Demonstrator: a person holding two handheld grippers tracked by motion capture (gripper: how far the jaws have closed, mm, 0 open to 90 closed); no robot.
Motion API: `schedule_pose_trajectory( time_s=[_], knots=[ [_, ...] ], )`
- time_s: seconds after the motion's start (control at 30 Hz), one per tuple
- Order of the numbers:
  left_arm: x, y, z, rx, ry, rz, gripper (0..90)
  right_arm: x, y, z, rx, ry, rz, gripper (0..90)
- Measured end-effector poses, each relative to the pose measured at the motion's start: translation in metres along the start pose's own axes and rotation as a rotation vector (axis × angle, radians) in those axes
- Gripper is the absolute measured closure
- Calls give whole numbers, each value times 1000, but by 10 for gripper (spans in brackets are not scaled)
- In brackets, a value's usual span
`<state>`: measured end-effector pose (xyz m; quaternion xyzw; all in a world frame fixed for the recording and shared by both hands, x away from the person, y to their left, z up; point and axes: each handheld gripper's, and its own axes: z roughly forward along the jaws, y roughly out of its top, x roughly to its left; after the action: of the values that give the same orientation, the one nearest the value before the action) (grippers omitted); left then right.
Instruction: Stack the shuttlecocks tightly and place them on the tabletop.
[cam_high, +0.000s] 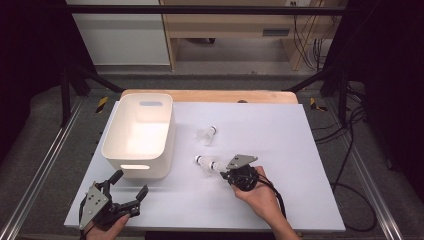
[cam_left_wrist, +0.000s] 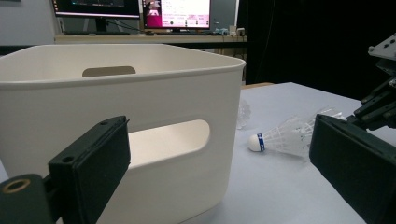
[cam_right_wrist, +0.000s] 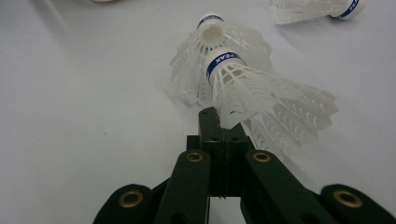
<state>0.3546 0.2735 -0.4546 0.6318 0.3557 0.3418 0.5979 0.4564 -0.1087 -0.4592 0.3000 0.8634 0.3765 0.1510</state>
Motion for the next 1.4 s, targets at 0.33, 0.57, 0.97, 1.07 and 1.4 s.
schedule_pose_trajectory(
  time_s=[0.33,0.57,0.97,1.07,1.4],
  knots=[
    [1,0,0,-3,3,-2,54,-3,8,12,4,2,-15,900],
    [0,1,0,-5,-1,-2,55,-3,12,19,7,6,-27,900],
    [2,1,-1,-7,4,-5,55,-8,17,27,6,5,-46,900],
    [3,1,-1,-7,2,-5,54,-9,18,28,8,5,-52,900],
    [5,1,-2,-11,6,-13,54,-10,27,35,19,32,-78,900]
  ],
)
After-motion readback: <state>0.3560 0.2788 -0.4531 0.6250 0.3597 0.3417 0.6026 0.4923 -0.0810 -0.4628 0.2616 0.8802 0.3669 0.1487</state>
